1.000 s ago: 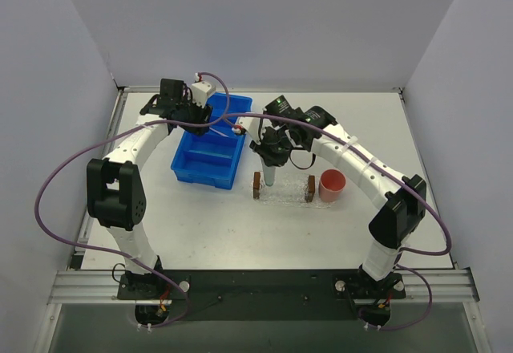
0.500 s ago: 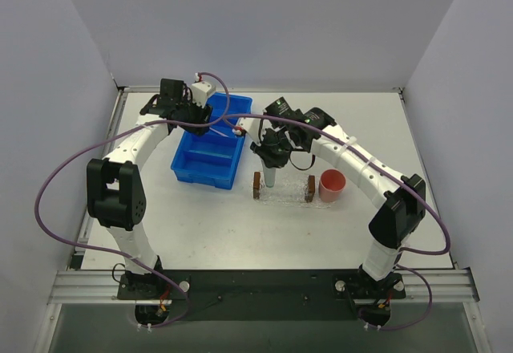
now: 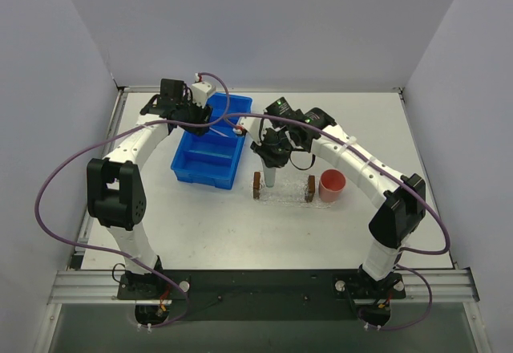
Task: Prepare toiletry sets of a toothbrush and toothpaste on the tray
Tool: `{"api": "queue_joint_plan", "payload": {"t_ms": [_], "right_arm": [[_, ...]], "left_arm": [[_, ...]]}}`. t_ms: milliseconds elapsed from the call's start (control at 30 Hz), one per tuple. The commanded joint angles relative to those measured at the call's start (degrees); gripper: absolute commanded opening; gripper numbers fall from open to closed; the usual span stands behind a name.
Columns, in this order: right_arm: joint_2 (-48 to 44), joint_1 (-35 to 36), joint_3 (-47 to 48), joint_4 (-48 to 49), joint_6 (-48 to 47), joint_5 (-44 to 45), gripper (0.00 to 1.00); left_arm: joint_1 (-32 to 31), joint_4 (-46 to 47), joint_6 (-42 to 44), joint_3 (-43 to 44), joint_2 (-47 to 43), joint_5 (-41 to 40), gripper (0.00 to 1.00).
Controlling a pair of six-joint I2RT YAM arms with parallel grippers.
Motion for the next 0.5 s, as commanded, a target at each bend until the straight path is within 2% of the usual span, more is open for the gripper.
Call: {"api": "queue_joint_plan", "payload": {"t_ms": [0,467], "right_arm": [[-2.6,-0.4,-0.2,0.7,0.3,-1.2,0.0],[-2.4,-0.5,-1.2,1.5,0.5,-1.6,0.0]], "left_arm": [[0.4,1.5,-0.1,0.1,0.3,1.1,0.58],[0.4,1.3,-0.3,0.4,0.6,1.2,0.58]]}}
